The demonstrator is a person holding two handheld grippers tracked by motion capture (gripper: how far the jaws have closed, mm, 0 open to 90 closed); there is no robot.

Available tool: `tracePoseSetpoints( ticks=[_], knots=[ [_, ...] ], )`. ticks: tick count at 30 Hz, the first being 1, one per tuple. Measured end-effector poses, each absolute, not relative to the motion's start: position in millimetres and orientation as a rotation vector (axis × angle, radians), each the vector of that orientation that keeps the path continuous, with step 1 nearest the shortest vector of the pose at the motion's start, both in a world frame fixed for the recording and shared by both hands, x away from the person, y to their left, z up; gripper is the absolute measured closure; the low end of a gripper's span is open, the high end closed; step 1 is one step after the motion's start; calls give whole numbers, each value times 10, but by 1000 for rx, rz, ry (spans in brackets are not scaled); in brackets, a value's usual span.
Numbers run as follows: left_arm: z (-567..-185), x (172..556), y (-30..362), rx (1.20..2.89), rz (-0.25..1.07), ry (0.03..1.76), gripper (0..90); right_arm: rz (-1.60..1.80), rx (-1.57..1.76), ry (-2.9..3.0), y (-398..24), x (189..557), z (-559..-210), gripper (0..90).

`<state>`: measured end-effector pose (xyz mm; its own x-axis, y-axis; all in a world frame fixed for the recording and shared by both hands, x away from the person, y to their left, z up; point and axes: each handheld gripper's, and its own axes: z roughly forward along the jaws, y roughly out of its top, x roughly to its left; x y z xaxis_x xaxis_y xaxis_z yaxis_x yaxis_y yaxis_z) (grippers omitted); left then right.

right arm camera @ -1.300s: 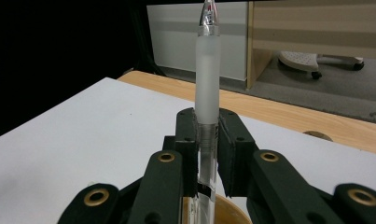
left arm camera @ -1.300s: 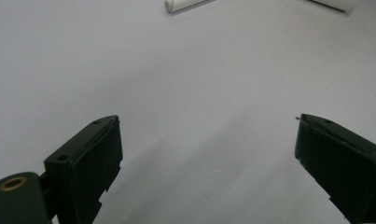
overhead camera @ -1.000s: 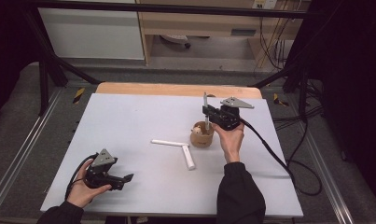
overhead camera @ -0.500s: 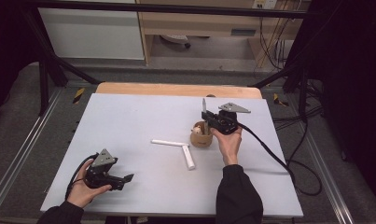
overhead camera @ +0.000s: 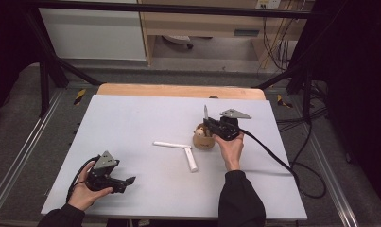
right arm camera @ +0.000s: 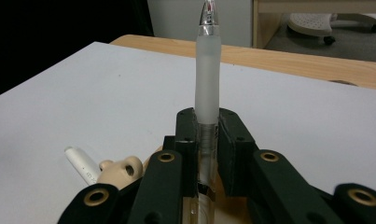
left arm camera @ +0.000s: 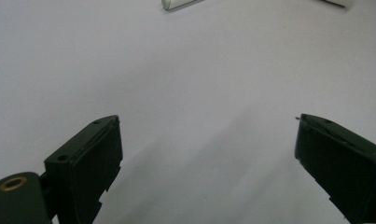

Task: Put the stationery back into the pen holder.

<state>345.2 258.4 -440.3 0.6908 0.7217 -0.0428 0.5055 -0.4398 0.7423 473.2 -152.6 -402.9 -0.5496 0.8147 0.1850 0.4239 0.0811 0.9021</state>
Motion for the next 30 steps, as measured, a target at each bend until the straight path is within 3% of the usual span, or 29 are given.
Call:
tracePoseSetpoints(
  ticks=[12,22,30],
  knots=[
    [-4409,3451,2576,2141,360,932,77,1428,1223,2042,-1519,4707,-4127,791],
    [-4407,3450,2576,2140,359,931,77,1418,1197,2036,-1556,4667,-4068,706],
    [-4407,3451,2572,2142,358,930,77,1397,1195,2023,-1694,4537,-3870,459]
  ],
)
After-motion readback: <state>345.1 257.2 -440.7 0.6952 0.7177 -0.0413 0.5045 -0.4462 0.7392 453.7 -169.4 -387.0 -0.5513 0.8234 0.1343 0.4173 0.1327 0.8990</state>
